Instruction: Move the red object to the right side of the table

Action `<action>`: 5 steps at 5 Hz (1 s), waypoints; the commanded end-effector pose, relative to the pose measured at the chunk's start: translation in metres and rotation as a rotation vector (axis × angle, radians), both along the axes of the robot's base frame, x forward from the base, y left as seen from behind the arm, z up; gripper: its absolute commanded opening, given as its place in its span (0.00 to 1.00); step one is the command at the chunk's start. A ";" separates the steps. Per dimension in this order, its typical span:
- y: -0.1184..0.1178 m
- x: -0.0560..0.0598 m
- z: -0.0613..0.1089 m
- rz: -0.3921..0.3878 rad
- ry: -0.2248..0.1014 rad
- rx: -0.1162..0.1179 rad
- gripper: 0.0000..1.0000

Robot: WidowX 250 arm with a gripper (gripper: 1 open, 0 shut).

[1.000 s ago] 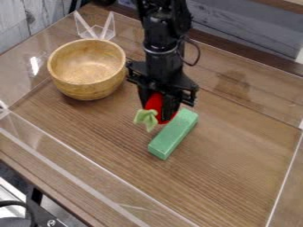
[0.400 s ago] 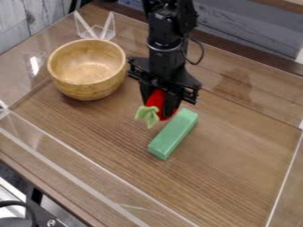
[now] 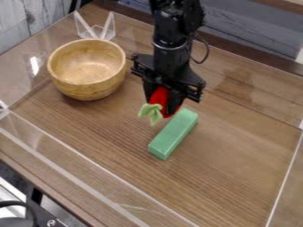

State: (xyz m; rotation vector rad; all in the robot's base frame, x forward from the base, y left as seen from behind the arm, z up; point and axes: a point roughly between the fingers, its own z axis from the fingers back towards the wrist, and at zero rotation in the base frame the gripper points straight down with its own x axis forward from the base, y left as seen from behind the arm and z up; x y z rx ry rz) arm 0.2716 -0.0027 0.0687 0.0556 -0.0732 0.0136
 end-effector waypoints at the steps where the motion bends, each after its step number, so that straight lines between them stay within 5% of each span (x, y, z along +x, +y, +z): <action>1: 0.001 0.007 0.010 -0.002 -0.039 0.015 0.00; 5: 0.001 0.008 0.010 0.020 -0.039 0.054 0.00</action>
